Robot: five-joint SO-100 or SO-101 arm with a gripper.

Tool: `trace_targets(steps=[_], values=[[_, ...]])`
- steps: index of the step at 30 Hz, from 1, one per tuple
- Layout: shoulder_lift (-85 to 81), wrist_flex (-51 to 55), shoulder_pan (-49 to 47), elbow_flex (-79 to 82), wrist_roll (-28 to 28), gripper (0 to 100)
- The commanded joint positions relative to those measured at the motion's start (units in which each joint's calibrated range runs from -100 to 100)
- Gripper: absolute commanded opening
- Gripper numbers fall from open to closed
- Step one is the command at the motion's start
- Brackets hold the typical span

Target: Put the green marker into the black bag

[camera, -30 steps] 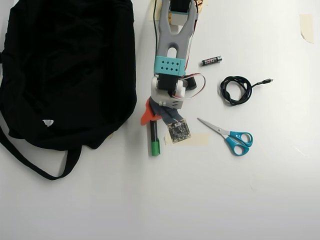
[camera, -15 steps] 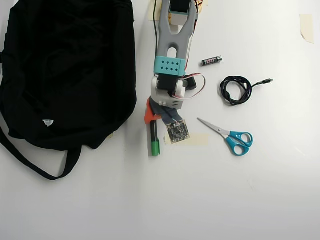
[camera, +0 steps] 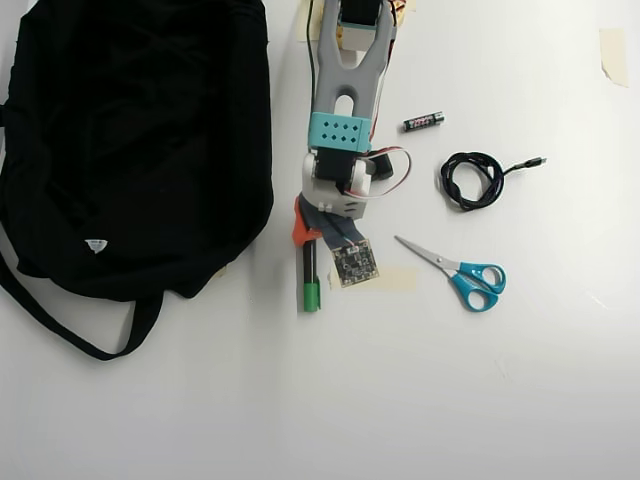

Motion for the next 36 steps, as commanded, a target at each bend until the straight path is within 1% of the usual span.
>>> trace_targets(steps=[1, 5, 7, 24, 30, 36], values=[[-1.71, -0.72, -0.43, -1.79, -0.23, 24], [-1.71, -0.72, -0.50, -3.49, -0.70, 18], [-1.71, -0.72, -0.50, -4.12, -0.70, 17], [-1.55, -0.72, -0.58, -4.48, -0.70, 16], [-1.80, -0.72, -0.58, -4.75, -0.70, 7], [-1.71, -0.80, -0.65, -4.75, -1.70, 5]])
